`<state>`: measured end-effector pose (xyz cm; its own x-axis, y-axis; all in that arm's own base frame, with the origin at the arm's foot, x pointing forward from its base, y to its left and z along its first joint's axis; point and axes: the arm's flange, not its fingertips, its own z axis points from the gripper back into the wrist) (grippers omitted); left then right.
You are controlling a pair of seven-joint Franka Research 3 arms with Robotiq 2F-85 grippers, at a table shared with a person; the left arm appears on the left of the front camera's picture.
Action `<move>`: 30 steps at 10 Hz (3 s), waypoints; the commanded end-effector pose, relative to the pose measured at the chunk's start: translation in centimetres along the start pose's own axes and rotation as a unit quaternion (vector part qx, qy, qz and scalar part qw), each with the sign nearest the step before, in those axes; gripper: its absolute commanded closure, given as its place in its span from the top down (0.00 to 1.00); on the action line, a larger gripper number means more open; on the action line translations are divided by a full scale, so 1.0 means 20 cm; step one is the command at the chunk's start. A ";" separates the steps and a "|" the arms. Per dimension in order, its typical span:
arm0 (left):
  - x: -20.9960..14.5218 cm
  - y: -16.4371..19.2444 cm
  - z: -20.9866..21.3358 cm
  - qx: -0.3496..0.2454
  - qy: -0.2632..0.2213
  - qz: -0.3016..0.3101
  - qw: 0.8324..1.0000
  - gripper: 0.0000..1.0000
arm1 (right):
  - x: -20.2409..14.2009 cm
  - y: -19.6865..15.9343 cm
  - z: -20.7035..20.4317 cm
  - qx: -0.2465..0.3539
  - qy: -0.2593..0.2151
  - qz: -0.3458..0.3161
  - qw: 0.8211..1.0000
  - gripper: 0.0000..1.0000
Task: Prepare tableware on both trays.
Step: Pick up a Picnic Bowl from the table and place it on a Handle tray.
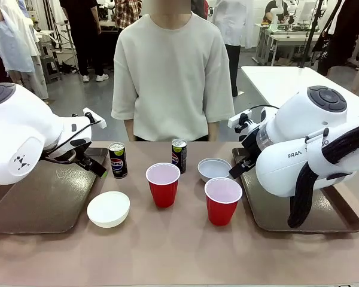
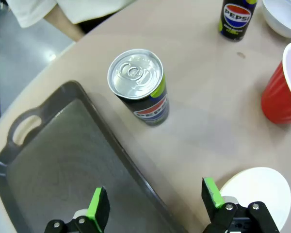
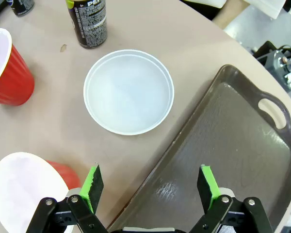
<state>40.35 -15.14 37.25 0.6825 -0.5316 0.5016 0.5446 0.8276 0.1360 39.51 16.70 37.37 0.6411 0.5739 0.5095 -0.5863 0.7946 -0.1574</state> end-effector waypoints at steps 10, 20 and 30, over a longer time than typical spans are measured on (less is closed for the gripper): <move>-0.10 -0.26 0.82 -0.002 0.088 -0.063 0.994 1.00 | 0.06 0.23 0.94 -0.078 0.082 -0.071 0.991 1.00; -0.05 -0.01 1.04 -0.229 0.053 -0.008 0.972 1.00 | -0.11 0.03 1.08 0.089 0.076 -0.207 0.971 1.00; -0.60 0.73 1.06 -0.386 -0.102 0.241 0.885 1.00 | -0.95 -0.54 1.17 0.343 -0.057 -0.376 0.859 1.00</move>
<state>30.71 7.86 51.77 0.8790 -0.0444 0.4747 0.4207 0.5410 -0.7283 25.13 -9.80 54.60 0.9323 -0.1325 0.3365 -0.1882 0.6168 0.7643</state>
